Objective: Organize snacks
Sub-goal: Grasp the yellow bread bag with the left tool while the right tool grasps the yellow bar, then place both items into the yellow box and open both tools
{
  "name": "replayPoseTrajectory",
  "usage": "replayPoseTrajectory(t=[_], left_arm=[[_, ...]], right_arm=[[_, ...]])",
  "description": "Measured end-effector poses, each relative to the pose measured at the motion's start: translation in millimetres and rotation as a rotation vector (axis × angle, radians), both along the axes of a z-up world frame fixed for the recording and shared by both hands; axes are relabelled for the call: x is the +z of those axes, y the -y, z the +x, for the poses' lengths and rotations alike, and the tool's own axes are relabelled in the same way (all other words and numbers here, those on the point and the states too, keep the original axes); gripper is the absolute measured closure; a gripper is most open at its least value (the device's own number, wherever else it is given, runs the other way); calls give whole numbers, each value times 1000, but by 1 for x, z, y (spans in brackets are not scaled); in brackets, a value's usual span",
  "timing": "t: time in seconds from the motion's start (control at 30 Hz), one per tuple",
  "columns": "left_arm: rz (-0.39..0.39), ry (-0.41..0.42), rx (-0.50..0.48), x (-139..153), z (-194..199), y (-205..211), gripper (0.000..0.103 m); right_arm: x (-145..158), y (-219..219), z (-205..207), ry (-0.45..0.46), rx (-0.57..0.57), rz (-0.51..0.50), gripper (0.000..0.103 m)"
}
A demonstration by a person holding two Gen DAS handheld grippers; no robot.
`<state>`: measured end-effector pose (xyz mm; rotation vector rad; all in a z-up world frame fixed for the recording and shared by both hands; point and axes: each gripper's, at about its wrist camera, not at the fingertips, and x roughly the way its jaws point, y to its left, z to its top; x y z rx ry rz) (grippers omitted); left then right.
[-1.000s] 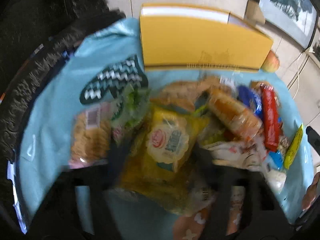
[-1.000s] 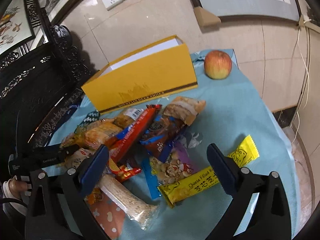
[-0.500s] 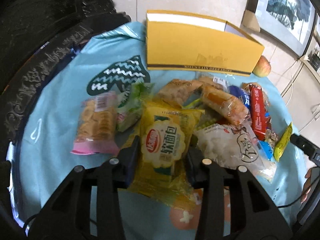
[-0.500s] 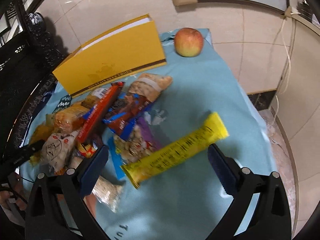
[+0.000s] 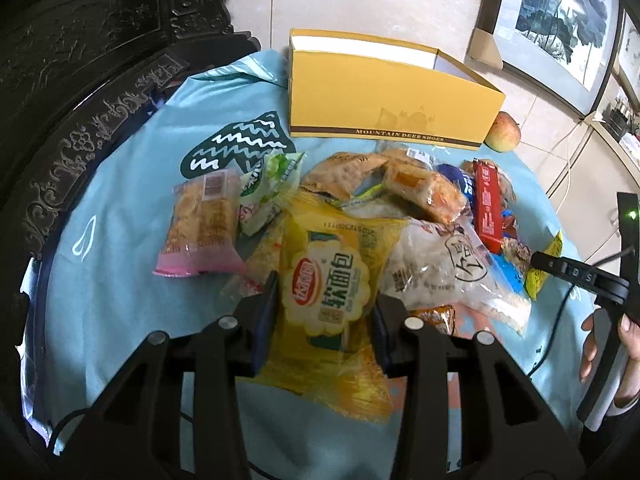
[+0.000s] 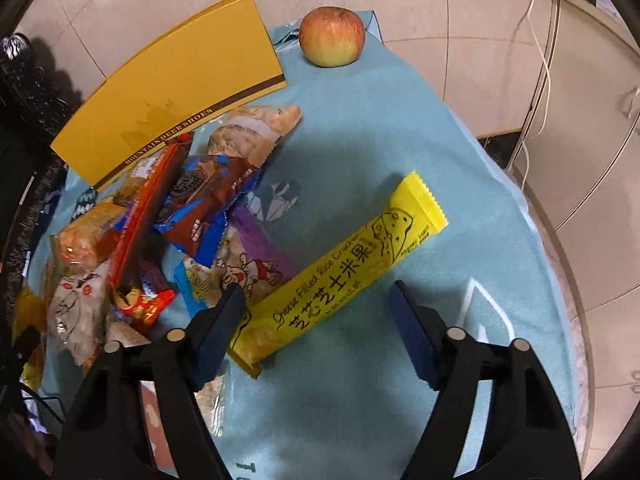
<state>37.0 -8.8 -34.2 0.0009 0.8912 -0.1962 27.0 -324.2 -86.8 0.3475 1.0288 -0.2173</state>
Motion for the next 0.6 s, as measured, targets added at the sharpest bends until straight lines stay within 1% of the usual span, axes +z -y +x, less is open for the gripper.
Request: replayPoseTrajectory(t=[0.03, 0.07, 0.1, 0.17, 0.2, 0.23, 0.27, 0.37, 0.43, 0.53, 0.6], left_arm=[[-1, -1, -3, -1, -1, 1, 62], [-1, -2, -7, -1, -1, 2, 62], [-2, -3, -12, -1, -2, 3, 62], [2, -4, -20, -3, -4, 5, 62], [4, -5, -22, -3, -4, 6, 62], [4, -6, -23, -4, -5, 6, 62], [4, -5, -24, -4, -6, 6, 62], [4, -2, -24, -3, -9, 4, 62], [4, -1, -21, -2, -10, 3, 62], [13, 7, -20, 1, -12, 2, 62], [15, 16, -21, 6, -12, 2, 62]], right_arm=[[1, -2, 2, -8, 13, -19, 46], [0, -4, 4, -19, 26, -32, 58], [-1, -3, 4, -28, 30, -42, 63], [-1, -7, 6, -51, 51, -82, 67], [-1, -6, 6, -58, 54, -92, 73], [-1, -7, 6, -66, 59, -107, 75], [0, -8, 4, -74, 68, -118, 82], [1, -7, -7, -66, 98, -101, 82], [6, -3, -16, -31, 111, -50, 82], [16, -1, -28, 8, 139, -10, 82], [25, -6, -32, 31, 158, -9, 82]])
